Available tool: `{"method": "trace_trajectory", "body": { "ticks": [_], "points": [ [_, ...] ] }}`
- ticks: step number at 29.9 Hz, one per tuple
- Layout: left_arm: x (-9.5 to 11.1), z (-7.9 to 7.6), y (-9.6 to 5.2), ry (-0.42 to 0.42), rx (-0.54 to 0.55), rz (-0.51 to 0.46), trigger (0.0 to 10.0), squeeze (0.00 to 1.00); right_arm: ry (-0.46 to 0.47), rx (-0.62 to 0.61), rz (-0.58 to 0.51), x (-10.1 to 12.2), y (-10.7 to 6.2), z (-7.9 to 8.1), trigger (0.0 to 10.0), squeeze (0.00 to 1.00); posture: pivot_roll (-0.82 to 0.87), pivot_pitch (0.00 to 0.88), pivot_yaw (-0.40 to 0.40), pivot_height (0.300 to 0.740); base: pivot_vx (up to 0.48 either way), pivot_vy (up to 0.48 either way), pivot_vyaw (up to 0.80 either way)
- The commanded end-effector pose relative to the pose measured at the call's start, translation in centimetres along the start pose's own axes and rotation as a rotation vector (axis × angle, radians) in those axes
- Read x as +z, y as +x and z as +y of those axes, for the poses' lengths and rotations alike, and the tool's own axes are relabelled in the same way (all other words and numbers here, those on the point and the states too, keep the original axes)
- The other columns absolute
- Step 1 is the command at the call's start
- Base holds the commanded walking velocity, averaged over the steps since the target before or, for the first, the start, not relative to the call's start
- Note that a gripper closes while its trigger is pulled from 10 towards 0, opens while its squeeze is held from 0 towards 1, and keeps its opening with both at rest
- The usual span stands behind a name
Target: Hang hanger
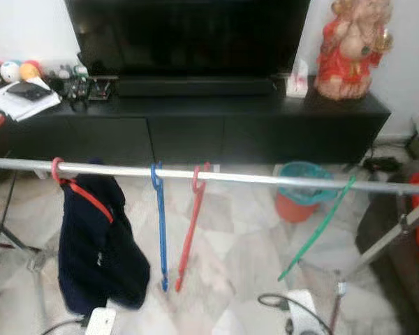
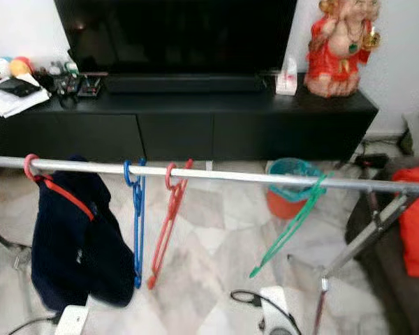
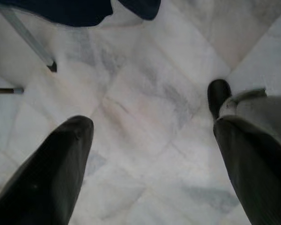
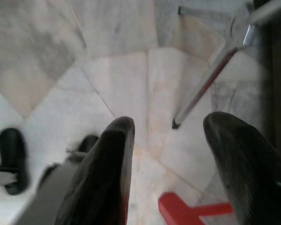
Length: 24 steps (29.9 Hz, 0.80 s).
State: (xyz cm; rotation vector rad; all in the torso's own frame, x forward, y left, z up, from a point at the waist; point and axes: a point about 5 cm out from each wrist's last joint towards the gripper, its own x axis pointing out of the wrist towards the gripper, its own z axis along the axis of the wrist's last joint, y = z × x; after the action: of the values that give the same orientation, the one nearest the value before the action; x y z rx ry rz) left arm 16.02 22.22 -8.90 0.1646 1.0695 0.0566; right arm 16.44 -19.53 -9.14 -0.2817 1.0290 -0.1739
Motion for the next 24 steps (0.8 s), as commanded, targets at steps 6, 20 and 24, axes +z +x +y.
{"method": "trace_trajectory", "body": {
  "ticks": [6, 20, 24],
  "points": [
    [-0.3, 0.6, -0.1, 0.016, 0.008, 0.009, 10.0, 0.00, 0.012, 0.015, -0.021, 0.8, 0.0, 0.8, 10.0, 0.00, 0.00, 0.000, 0.019, 0.740, 0.000, 0.263, 0.00],
    [0.1, -0.2, 0.0, 0.006, 0.004, -0.012, 10.0, 0.00, 0.014, 0.015, -0.019, 0.8, -0.1, 0.9, 10.0, 0.00, 0.00, 0.000, 0.020, 0.740, 0.000, 0.019, 0.00],
    [0.1, -0.5, 0.0, 0.013, 0.001, -0.006, 10.0, 0.00, 0.012, 0.017, -0.020, 0.8, -0.1, 0.9, 10.0, 0.00, 0.00, 0.000, 0.019, 0.740, 0.000, 0.000, 0.00]
  ]
}}
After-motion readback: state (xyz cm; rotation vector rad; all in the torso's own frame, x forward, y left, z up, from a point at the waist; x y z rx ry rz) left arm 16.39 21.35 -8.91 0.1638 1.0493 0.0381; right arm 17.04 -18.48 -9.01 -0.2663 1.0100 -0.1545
